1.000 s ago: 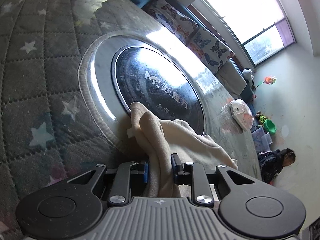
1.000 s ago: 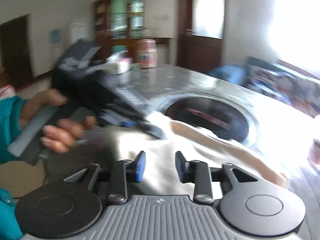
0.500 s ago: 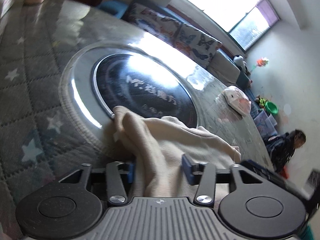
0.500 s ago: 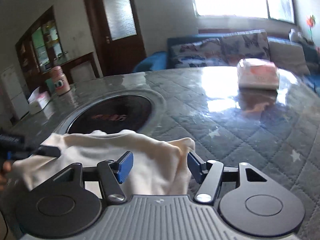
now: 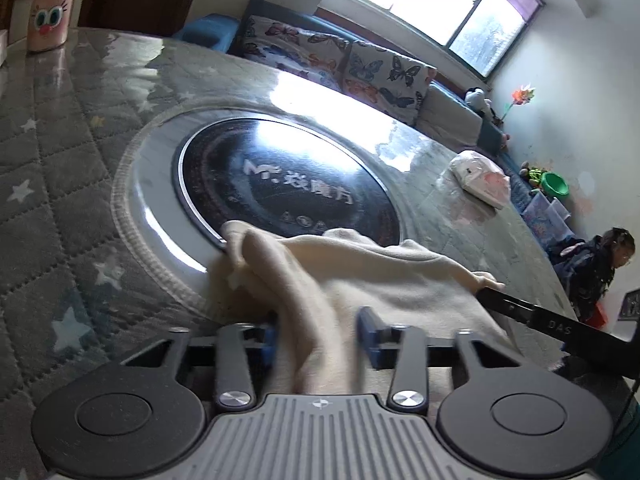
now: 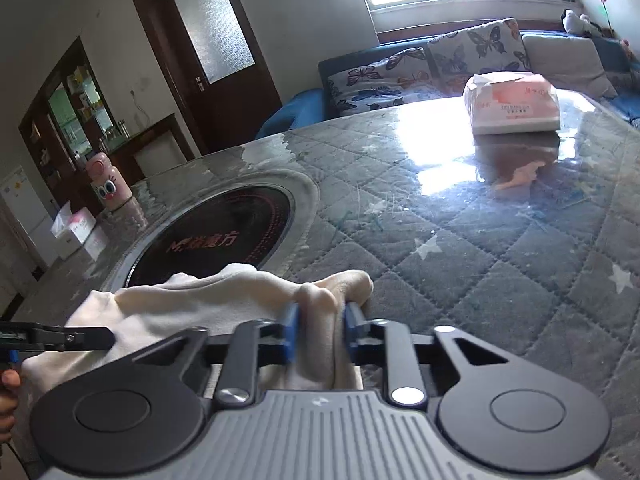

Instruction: Fold clothes

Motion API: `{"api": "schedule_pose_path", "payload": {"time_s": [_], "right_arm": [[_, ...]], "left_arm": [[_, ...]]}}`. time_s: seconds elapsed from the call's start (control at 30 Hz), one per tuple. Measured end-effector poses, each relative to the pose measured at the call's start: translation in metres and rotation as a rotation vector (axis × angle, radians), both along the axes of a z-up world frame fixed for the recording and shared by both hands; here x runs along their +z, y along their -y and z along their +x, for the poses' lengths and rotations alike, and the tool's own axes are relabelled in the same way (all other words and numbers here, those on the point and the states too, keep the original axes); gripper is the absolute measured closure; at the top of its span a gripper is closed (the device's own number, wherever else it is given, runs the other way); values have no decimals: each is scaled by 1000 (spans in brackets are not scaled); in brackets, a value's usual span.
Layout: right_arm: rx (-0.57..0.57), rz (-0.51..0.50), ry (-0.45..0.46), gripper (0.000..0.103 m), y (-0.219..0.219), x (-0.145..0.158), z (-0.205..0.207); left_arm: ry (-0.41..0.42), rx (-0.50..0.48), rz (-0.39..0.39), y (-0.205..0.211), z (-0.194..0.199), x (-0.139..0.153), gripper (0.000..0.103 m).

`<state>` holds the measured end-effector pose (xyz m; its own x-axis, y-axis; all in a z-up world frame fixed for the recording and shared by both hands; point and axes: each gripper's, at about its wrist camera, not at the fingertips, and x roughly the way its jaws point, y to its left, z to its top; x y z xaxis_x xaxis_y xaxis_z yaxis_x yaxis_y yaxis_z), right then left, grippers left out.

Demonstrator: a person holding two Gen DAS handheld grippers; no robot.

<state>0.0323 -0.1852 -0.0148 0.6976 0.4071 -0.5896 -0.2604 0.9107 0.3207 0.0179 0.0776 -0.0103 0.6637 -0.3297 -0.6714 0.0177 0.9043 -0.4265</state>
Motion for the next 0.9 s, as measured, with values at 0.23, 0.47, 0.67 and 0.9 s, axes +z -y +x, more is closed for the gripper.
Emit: {"api": "schedule_pose_path", "payload": {"time_s": [0.23, 0.47, 0.67, 0.9], "right_arm": [[-16, 21, 68, 92, 5, 20, -17], [-99, -27, 146, 93, 42, 52, -27], [-217, -108, 180, 93, 88, 69, -21], [-325, -183, 185, 93, 134, 76, -6]], "left_arm": [[31, -70, 15, 26, 16, 18, 82], [99, -189, 62, 73, 41, 42, 84], [133, -274, 88, 119, 69, 52, 85], [151, -355, 105, 176, 108, 53, 88]]}}
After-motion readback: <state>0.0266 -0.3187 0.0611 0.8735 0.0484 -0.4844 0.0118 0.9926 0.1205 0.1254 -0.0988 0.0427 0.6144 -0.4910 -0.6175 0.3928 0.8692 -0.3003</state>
